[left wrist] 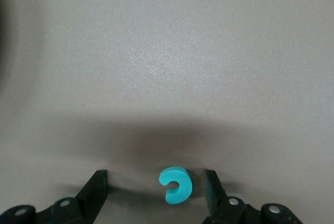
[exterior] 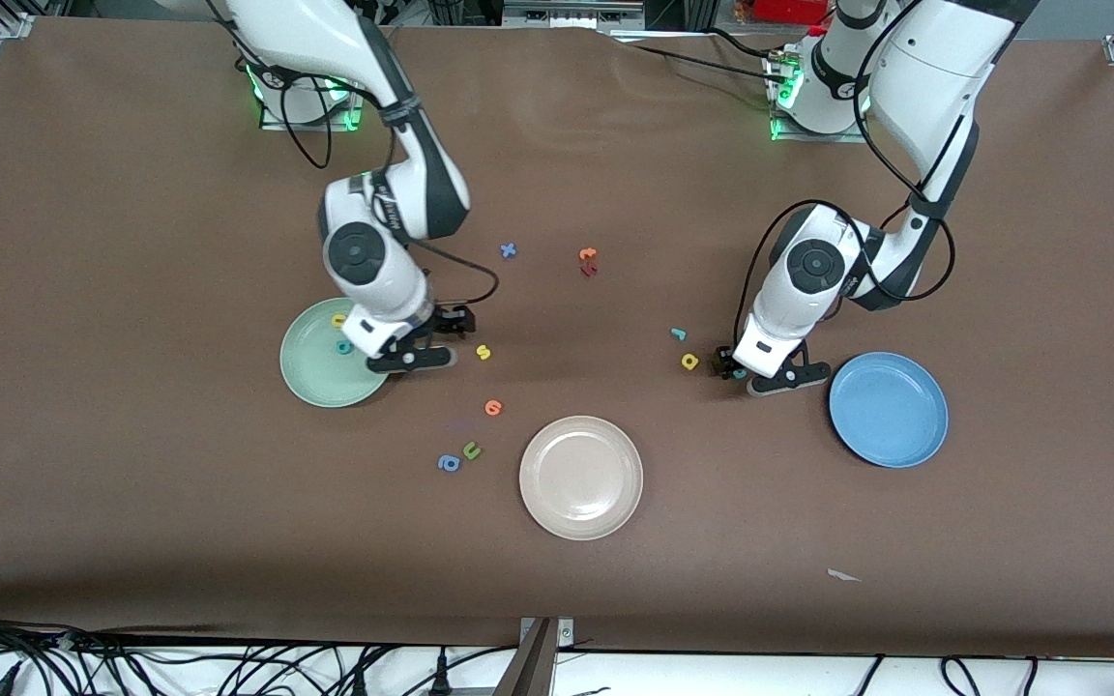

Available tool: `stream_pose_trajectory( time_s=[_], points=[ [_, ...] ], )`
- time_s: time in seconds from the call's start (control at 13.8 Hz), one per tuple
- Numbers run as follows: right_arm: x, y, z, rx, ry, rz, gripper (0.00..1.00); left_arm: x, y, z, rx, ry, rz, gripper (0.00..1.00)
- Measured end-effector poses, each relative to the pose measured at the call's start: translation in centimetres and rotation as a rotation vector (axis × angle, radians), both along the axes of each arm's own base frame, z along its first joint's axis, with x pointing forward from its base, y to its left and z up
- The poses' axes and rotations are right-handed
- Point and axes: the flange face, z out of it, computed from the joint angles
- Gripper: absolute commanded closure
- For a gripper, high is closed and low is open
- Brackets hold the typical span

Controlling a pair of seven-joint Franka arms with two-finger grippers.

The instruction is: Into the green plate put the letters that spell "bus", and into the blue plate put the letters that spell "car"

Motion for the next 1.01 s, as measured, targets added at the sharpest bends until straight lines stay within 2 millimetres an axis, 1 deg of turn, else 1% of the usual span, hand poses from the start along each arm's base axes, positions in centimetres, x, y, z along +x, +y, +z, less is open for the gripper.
stream_pose_trajectory(
  time_s=[0.07, 0.14, 0.22, 0.29, 0.36, 0.51, 0.58, 0.65, 0.72, 0.94, 1.01],
  points=[
    [-0.6, 1.6, -1.2, -0.006, -0.034, 0.026, 0.25, 0.1, 0.0, 0.0, 0.000, 0.000, 0.001, 0.18],
    [-1.2, 2.7, -2.4, -0.013, -0.056, 0.047, 0.27, 0.1, 0.0, 0.0, -0.001, -0.001, 0.001, 0.22],
    [-1.6, 3.5, -3.3, -0.020, -0.070, 0.061, 0.28, 0.2, -0.1, 0.1, -0.001, -0.002, 0.002, 0.23],
    [-1.7, 3.8, -3.7, -0.022, -0.079, 0.068, 0.35, 0.3, -0.2, 0.1, -0.002, -0.005, 0.003, 0.28],
    [-1.6, 3.9, -3.8, -0.024, -0.082, 0.069, 0.45, 0.3, -0.3, 0.2, -0.003, -0.006, 0.006, 0.37],
    [-1.4, 3.8, -3.7, -0.023, -0.087, 0.067, 0.50, 0.4, -0.4, 0.2, -0.005, -0.008, 0.017, 0.51],
    [-1.3, 3.9, -3.6, -0.020, -0.093, 0.068, 0.50, 0.5, -0.6, 0.4, -0.007, -0.011, 0.018, 0.56],
    [-1.2, 3.9, -3.4, -0.016, -0.103, 0.069, 0.50, 0.5, -0.7, 0.5, -0.009, -0.013, 0.018, 0.58],
    [-1.1, 4.0, -3.4, -0.014, -0.111, 0.069, 0.50, 0.5, -0.7, 0.5, -0.009, -0.012, 0.021, 0.63],
    [-1.4, 4.2, -3.7, -0.017, -0.110, 0.077, 0.50, 0.6, -0.9, 0.5, -0.011, -0.014, 0.022, 0.63],
    [-1.7, 4.5, -4.0, -0.020, -0.108, 0.083, 0.55, 0.6, -0.9, 0.5, -0.011, -0.014, 0.022, 0.65]
  ],
)
